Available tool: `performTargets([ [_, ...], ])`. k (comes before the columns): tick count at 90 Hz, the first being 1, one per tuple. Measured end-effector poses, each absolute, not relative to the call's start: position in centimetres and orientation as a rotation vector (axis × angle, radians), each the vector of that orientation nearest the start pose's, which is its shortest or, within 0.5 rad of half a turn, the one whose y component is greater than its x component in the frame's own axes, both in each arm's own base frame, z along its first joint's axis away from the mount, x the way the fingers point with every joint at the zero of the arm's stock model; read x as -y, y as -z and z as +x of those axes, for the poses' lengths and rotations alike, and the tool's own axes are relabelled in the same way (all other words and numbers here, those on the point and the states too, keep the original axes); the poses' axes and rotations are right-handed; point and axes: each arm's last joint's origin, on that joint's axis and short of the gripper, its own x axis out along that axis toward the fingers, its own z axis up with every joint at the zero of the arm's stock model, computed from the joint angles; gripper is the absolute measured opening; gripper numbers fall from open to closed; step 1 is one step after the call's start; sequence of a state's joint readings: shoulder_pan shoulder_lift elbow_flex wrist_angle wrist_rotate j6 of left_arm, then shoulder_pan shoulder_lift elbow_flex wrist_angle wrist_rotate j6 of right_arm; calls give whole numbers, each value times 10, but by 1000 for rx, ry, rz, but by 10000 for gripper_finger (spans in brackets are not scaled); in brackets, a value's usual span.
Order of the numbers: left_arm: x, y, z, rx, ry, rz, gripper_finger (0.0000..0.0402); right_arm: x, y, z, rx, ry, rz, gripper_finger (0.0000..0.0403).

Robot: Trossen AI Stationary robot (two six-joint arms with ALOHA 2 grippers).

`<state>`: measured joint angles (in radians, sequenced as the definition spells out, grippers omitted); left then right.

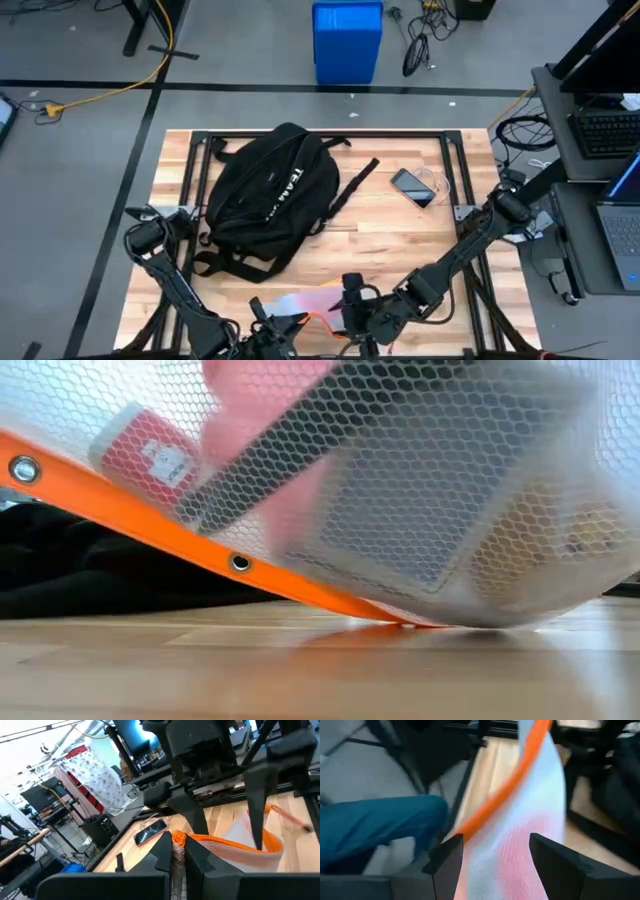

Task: Unpack backpack
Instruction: Put the zip bag into the black backpack

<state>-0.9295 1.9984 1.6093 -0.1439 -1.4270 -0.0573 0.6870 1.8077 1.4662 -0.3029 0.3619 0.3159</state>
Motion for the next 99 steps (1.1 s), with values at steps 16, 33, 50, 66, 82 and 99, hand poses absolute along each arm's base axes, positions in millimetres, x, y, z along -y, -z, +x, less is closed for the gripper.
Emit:
performTargets([
  [16, 334, -265, 286, -203, -490, 439, 4, -259, -286, 316, -569, -276, 21, 215],
  [33, 330, -264, 289, -210, -495, 430, 4, -266, -288, 312, -547, -297, 37, 215],
  [50, 328, -263, 292, -215, -481, 401, 4, -262, -277, 322, -561, -247, 31, 215],
  [66, 328, -263, 292, -216, -479, 403, 4, -250, -261, 340, -591, -178, 31, 215],
  [82, 328, -263, 292, -215, -480, 401, 4, -241, -256, 346, -616, -143, 28, 215],
  [99, 329, -263, 291, -215, -479, 401, 4, -241, -256, 345, -621, -138, 43, 215],
])
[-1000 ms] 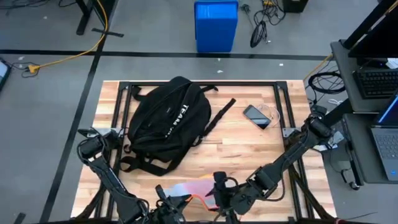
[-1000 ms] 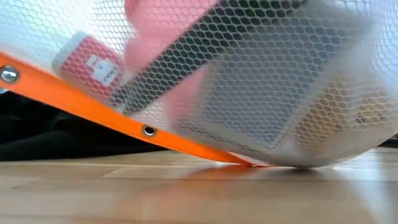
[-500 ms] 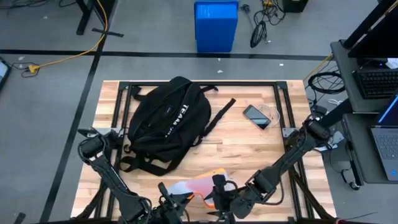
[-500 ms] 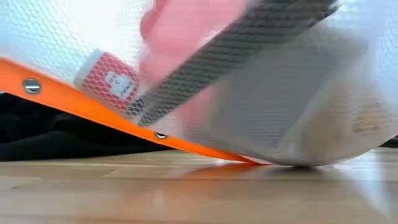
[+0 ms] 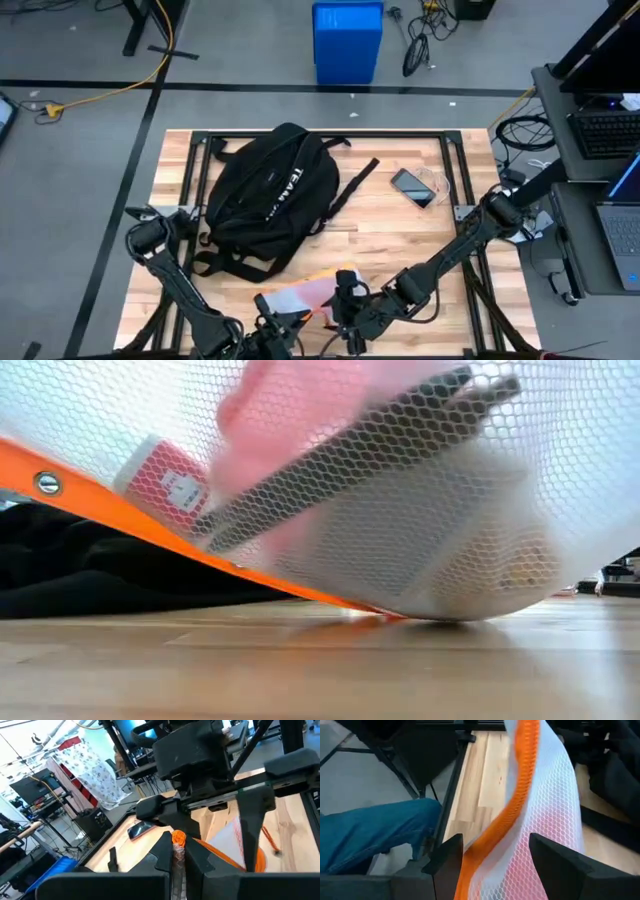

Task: Unpack backpack
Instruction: Put the zip bag into the black backpack

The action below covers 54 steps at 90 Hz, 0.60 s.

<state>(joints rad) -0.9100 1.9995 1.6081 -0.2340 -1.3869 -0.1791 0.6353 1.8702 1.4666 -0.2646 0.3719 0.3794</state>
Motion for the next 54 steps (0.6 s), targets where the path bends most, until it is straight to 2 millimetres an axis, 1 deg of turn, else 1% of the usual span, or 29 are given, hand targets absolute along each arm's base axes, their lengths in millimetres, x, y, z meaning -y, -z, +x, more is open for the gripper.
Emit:
performTargets([
  [12, 328, -263, 292, -219, -473, 399, 4, -235, -255, 349, -603, -65, 27, 212],
  [20, 327, -262, 294, -221, -467, 385, 4, -231, -254, 352, -606, -48, 28, 193],
  [29, 325, -262, 296, -221, -469, 373, 4, -229, -251, 354, -612, -44, 22, 140],
  [41, 325, -262, 296, -228, -462, 381, 4, -229, -251, 355, -631, -110, -19, 28],
  [45, 325, -262, 296, -238, -444, 389, 4, -229, -251, 354, -638, -126, -38, 13],
  [54, 326, -260, 297, -262, -400, 401, 10, -226, -254, 350, -663, -125, -47, 4],
])
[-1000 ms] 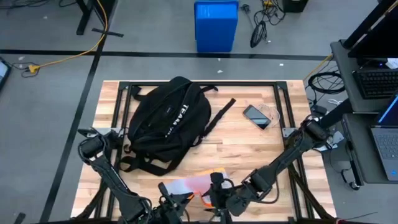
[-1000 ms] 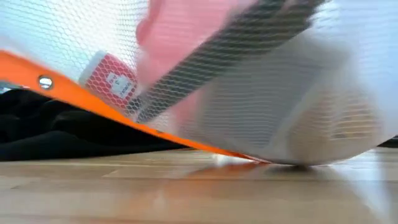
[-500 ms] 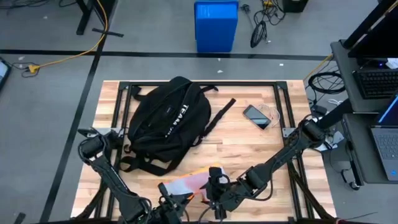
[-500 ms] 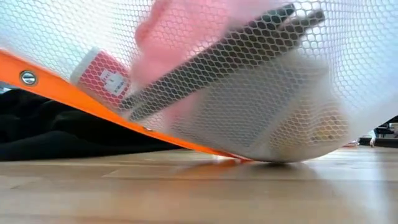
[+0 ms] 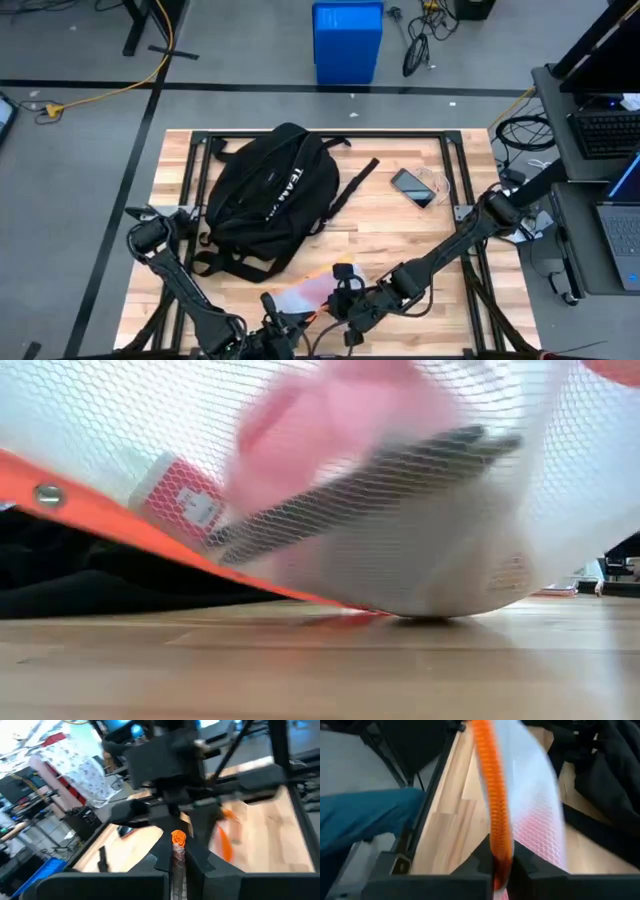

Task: Unpack backpack
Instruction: Put the zip bag into the black backpack

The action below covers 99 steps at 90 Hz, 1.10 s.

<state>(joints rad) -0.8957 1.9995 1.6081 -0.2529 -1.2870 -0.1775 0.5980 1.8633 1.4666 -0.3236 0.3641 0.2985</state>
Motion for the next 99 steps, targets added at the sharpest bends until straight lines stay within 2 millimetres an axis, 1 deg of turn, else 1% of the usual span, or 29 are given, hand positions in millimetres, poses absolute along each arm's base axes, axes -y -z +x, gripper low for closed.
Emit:
performTargets([
  [10, 323, -260, 300, -266, -412, 411, 43, -218, -264, 340, -705, -110, -59, 1],
  [20, 321, -262, 300, -260, -468, 503, 92, -210, -274, 329, -736, -62, -79, 1],
  [29, 318, -266, 299, -253, -535, 573, 134, -201, -289, 316, -738, -8, -112, 0],
  [36, 314, -273, 297, -235, -605, 594, 160, -190, -301, 306, -743, 53, -144, 0],
  [45, 310, -276, 294, -226, -668, 630, 176, -174, -317, 290, -747, 147, -157, 0],
  [50, 306, -274, 294, -236, -671, 652, 178, -167, -325, 281, -740, 182, -159, 0],
  [56, 299, -272, 297, -235, -686, 634, 179, -162, -334, 270, -732, 212, -150, 0],
  [70, 272, -261, 299, -265, -729, 661, 179, -162, -341, 244, -752, 268, -150, 0],
  [77, 253, -255, 299, -304, -750, 696, 179, -163, -340, 234, -788, 279, -150, 0],
  [83, 230, -250, 300, -401, -754, 704, 179, -165, -339, 225, -813, 291, -145, 0],
  [89, 202, -248, 299, -551, -789, 645, 179, -166, -339, 221, -822, 301, -127, 0],
  [94, 180, -249, 296, -665, -864, 566, 179, -168, -339, 218, -824, 300, -121, 0],
  [97, 168, -248, 298, -708, -921, 468, 179, -169, -339, 216, -824, 296, -123, 0],
  [99, 161, -247, 301, -736, -937, 433, 179, -170, -339, 216, -824, 293, -124, 0],
])
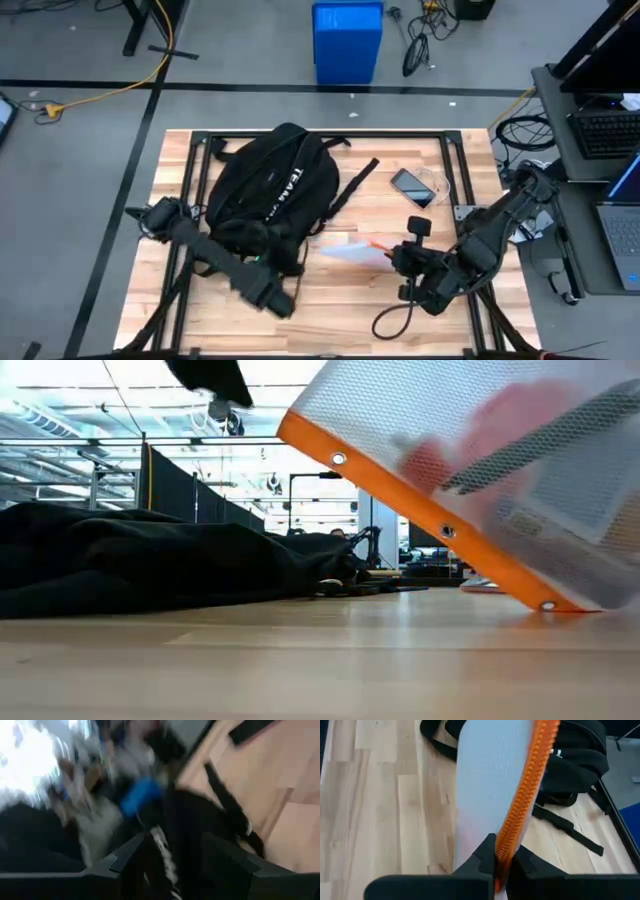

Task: Unpack backpack
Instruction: Put the zip bag into the black backpack

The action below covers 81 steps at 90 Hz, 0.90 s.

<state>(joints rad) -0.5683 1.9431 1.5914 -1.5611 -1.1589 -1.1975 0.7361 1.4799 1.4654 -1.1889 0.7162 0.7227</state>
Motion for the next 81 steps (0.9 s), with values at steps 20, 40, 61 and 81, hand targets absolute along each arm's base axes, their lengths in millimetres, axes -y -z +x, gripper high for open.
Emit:
performTargets([
  [20, 105, -254, 295, -935, -1054, 252, 160, -168, -340, 217, -818, 304, -129, 0],
  [40, 47, -242, 287, -1004, -1217, 282, 77, -168, -340, 216, -816, 311, -135, 0],
  [61, -16, -193, 270, -1219, -1391, 118, 6, -168, -340, 216, -818, 316, -130, 0],
  [81, -21, -136, 254, -1427, -1192, -142, 13, -168, -340, 215, -820, 314, -136, 0],
])
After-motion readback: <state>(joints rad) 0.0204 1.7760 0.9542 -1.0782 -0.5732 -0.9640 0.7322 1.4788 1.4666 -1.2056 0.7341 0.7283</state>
